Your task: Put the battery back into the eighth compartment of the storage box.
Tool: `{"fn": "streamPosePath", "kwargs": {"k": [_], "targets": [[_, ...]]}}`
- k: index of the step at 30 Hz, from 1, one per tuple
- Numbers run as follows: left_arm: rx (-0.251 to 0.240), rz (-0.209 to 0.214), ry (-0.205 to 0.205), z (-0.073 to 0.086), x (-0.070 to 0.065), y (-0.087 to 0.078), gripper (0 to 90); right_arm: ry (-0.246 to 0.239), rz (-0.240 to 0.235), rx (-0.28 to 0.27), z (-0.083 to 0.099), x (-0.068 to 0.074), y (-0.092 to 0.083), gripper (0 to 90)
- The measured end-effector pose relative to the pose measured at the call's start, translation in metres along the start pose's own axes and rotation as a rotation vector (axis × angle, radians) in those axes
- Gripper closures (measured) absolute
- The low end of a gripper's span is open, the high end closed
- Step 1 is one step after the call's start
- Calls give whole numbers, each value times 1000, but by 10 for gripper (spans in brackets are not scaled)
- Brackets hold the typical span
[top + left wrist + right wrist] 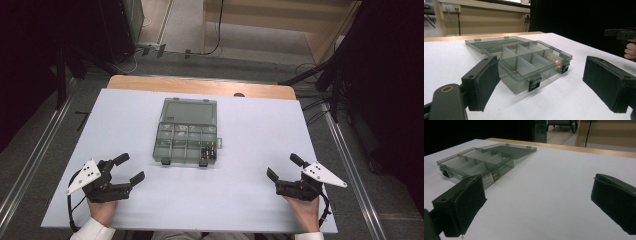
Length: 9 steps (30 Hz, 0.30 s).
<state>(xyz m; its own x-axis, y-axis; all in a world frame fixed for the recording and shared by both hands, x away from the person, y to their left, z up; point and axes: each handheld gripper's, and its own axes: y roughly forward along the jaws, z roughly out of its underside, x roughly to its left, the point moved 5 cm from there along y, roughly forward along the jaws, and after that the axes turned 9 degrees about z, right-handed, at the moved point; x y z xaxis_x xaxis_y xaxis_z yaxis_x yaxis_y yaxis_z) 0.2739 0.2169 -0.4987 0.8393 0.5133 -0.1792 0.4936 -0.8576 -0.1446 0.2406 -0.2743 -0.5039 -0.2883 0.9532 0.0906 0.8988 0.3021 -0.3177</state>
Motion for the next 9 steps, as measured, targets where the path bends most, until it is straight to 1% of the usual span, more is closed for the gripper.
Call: {"fn": "streamPosePath", "kwargs": {"k": [2,4,9], "targets": [[-2,1,1,0,0,0,132,-1,2,-10,1,-1,-4,2],[-2,1,3,0,0,0,132,11,-1,-16,3,-2,-6,2],[-1,4,4,-1,-1,-1,132,18,1,-11,5,-4,-7,1]]}}
